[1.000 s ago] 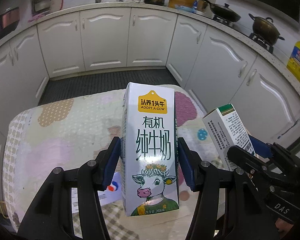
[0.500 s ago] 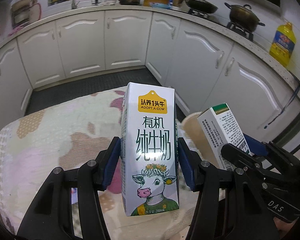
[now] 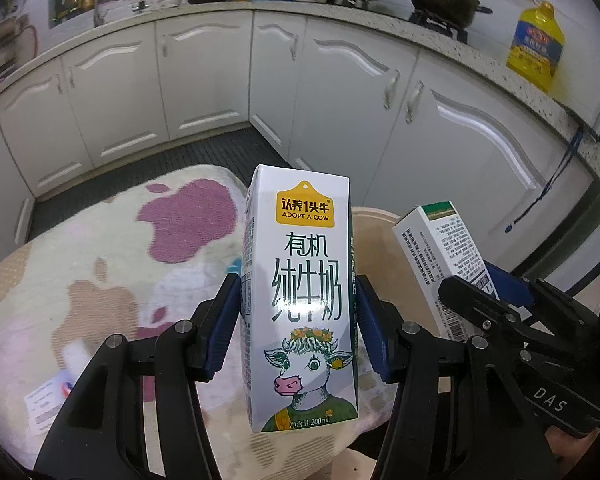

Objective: Collect trash
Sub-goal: 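Carry the milk carton with left tool while right tool carries the medicine box to the bin, then open both tools over the beige bin to drop the carton and box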

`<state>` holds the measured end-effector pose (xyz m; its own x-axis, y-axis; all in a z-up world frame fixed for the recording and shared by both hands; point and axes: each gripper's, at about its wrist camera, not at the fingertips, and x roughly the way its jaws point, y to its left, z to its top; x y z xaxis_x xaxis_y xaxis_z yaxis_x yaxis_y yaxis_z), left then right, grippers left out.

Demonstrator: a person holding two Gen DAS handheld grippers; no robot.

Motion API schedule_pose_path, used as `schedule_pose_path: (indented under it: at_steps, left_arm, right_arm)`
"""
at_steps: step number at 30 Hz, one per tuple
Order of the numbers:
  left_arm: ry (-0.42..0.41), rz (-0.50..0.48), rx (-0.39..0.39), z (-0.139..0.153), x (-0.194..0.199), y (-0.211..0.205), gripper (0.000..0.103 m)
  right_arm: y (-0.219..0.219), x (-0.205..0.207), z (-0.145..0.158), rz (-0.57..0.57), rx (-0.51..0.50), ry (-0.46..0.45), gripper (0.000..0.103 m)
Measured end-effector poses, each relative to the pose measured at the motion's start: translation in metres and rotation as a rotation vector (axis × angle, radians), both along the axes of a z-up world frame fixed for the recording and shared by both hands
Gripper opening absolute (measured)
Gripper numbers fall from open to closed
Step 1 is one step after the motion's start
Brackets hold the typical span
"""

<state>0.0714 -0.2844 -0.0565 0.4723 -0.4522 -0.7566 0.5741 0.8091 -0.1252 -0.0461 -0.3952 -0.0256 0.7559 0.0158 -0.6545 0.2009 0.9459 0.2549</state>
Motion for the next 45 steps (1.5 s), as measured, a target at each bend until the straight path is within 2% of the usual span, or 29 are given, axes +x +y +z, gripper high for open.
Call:
schedule_pose_path:
  at_steps: [8,18,22,27,37,40,42,45]
  left_arm:
    - [0.036,-0.041,0.036,-0.020,0.001,-0.034,0.054]
    - [0.130,-0.077,0.037,-0.047,0.009,-0.069,0.054]
    - [0.141,-0.080,0.039,-0.054,0.012,-0.077,0.054]
    - [0.195,-0.073,0.012,-0.064,0.020,-0.082,0.055]
    - [0.210,-0.070,0.011,-0.073,0.029,-0.090,0.055]
    - [0.231,-0.071,0.018,-0.074,0.031,-0.091,0.056]
    - [0.231,-0.075,0.018,-0.075,0.032,-0.091,0.062]
    - [0.233,-0.073,0.009,-0.074,0.033,-0.087,0.067]
  right_arm:
    - [-0.030,-0.009,-0.016,-0.066,0.025,0.032,0.050]
    - [-0.059,-0.007,-0.042,-0.124,0.065,0.089,0.050]
    - [-0.066,-0.005,-0.049,-0.140,0.068,0.104,0.050]
    - [-0.069,0.000,-0.054,-0.156,0.055,0.121,0.050]
    - [-0.079,0.010,-0.065,-0.199,0.051,0.143,0.050]
    - [-0.084,0.013,-0.068,-0.229,0.056,0.160,0.051]
    - [-0.088,0.012,-0.067,-0.242,0.061,0.158,0.051]
    - [-0.090,0.009,-0.067,-0.249,0.061,0.157,0.051]
